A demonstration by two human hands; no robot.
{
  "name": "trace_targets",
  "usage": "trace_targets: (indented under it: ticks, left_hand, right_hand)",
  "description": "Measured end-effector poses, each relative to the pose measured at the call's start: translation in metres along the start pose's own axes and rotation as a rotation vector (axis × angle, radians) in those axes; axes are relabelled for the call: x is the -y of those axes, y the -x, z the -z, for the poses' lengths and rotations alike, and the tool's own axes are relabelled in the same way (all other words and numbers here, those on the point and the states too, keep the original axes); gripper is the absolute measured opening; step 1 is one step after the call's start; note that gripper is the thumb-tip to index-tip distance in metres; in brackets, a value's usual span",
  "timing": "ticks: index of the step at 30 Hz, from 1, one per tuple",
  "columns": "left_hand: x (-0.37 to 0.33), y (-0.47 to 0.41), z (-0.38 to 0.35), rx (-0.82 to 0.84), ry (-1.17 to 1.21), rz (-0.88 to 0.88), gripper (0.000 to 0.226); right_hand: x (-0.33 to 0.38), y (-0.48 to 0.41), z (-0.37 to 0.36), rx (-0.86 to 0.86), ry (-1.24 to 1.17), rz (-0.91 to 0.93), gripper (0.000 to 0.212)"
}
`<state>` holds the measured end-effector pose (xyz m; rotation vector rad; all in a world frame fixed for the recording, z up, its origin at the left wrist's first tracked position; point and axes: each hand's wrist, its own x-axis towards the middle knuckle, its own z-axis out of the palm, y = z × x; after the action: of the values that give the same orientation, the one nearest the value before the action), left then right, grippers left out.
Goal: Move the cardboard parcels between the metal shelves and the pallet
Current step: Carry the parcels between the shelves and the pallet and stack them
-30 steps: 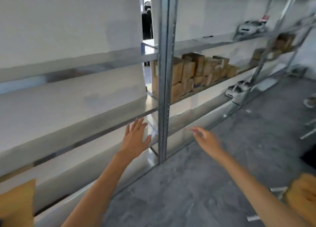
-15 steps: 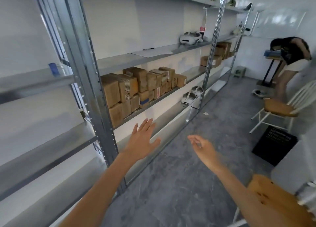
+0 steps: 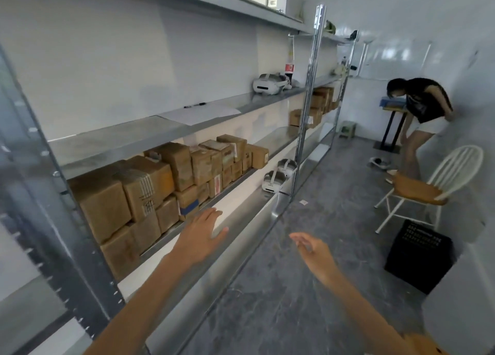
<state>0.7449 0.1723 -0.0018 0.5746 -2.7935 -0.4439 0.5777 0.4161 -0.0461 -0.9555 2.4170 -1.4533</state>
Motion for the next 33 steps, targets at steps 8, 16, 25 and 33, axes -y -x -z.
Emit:
trace_targets:
  ticks: [8, 16, 25, 33]
  left_hand:
    - [-0.003, -0.105, -0.029, -0.018, 0.027, 0.004, 0.048]
    - [0.002, -0.214, -0.062, -0.079, -0.010, 0.097, 0.056]
    - [-0.011, -0.326, -0.086, -0.154, 0.028, 0.253, 0.046]
    - [0.010, -0.392, -0.088, -0.232, -0.043, 0.309, 0.037]
  right_hand:
    - [-0.030, -0.111, 0.012, 0.031, 0.010, -0.008, 0.022]
    - [-0.068, -0.245, 0.030, 0.140, -0.024, 0.038, 0.021]
    - [-0.081, -0.399, 0.050, 0.264, -0.017, 0.085, 0.023]
    - [-0.053, -0.494, -0.009, 0.445, -0.012, 0.193, 0.025]
